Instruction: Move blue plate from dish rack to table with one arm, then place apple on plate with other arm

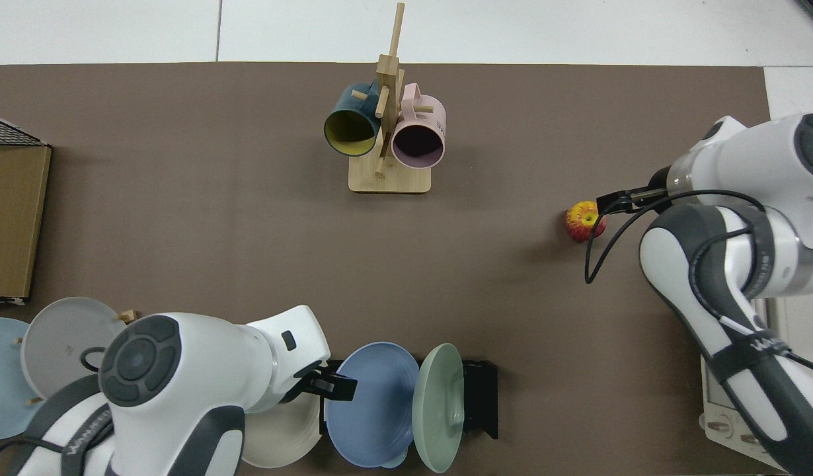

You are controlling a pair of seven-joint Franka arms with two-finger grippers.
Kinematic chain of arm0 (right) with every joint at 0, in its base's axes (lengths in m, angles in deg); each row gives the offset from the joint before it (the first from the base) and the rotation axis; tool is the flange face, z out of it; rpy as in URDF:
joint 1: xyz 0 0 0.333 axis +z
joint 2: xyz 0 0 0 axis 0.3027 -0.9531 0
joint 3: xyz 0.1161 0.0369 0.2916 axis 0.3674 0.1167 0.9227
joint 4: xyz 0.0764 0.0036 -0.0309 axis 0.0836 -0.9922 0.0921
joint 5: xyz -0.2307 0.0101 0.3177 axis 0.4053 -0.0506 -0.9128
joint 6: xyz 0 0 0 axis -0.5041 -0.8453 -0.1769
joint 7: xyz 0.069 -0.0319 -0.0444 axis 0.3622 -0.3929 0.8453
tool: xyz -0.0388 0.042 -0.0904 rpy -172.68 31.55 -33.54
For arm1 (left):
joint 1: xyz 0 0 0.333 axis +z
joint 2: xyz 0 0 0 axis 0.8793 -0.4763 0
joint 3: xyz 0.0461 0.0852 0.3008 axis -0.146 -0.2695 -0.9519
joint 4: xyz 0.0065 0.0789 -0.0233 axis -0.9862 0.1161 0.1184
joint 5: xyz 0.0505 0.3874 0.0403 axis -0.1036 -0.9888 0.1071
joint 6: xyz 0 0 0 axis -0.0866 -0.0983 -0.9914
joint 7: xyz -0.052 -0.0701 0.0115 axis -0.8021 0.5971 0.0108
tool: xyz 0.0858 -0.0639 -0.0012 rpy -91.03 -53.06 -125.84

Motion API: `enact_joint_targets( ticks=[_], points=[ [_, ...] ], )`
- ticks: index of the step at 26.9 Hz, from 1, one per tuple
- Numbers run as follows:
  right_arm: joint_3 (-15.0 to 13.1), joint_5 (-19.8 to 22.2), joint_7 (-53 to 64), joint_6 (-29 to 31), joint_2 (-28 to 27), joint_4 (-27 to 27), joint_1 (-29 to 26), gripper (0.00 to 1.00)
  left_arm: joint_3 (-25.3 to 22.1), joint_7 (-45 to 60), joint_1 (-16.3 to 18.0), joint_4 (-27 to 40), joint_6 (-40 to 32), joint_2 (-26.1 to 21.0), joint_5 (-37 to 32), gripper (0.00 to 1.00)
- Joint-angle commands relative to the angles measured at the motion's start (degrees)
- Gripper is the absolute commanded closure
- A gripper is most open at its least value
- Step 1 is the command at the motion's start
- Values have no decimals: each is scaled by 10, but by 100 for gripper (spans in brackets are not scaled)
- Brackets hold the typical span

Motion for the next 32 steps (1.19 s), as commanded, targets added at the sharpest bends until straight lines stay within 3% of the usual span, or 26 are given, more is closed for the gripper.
enact_joint_targets(
  ticks=[1, 5, 7, 11, 16, 23, 26, 32],
  points=[
    [0, 1, -11, 55, -36, 4, 14, 0, 8, 18, -25, 75, 76, 19, 25, 0],
    [0, 1, -11, 78, -62, 4, 19, 0, 24, 58, -25, 86, 90, 12, 31, 2],
    [0, 1, -11, 91, -78, 1, 18, 0, 41, 118, -24, 86, 91, 11, 33, 9],
    [0, 1, -11, 111, -94, -9, 19, 0, 51, 135, -25, 88, 93, 10, 33, 18],
    [0, 2, -6, 130, -99, -26, 14, 0, 63, 140, -24, 89, 91, 3, 33, 47],
    [0, 6, -4, 132, -99, -42, 20, 0, 62, 140, -23, 78, 65, 6, 25, 100],
    [0, 7, -2, 132, -98, -42, 19, 0, 60, 145, -16, 56, 25, 13, 17, 100],
    [0, 8, -3, 132, -99, -43, 18, 0, 56, 149, 18, -21, -76, 17, -62, 100]
  ],
)
